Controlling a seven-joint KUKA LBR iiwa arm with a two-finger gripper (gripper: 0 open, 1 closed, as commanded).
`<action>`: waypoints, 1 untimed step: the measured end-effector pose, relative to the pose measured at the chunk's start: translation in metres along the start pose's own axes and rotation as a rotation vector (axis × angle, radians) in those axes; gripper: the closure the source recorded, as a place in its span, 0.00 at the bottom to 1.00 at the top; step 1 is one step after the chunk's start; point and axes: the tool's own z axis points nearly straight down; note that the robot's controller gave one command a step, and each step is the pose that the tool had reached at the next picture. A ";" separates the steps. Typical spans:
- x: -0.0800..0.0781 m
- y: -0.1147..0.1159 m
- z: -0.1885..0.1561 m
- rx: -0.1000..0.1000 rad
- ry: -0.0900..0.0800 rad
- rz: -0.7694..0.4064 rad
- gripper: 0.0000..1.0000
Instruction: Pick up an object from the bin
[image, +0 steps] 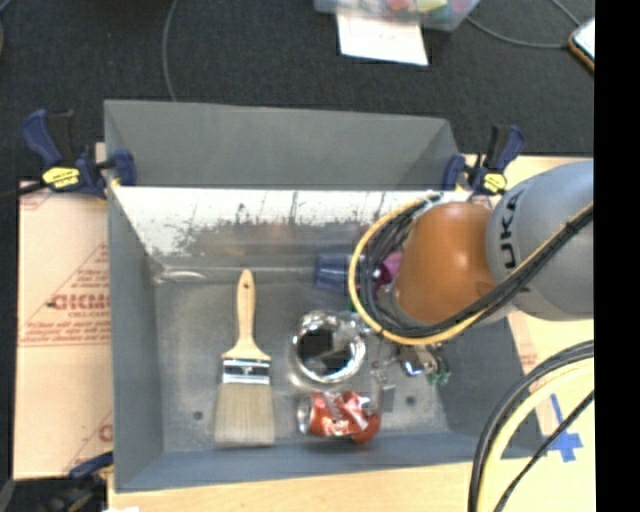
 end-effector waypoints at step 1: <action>-0.016 0.024 -0.040 0.003 -0.006 -0.060 0.00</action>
Offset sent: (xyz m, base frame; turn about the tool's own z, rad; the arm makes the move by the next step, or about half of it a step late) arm 0.0661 0.0288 -0.0123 0.0197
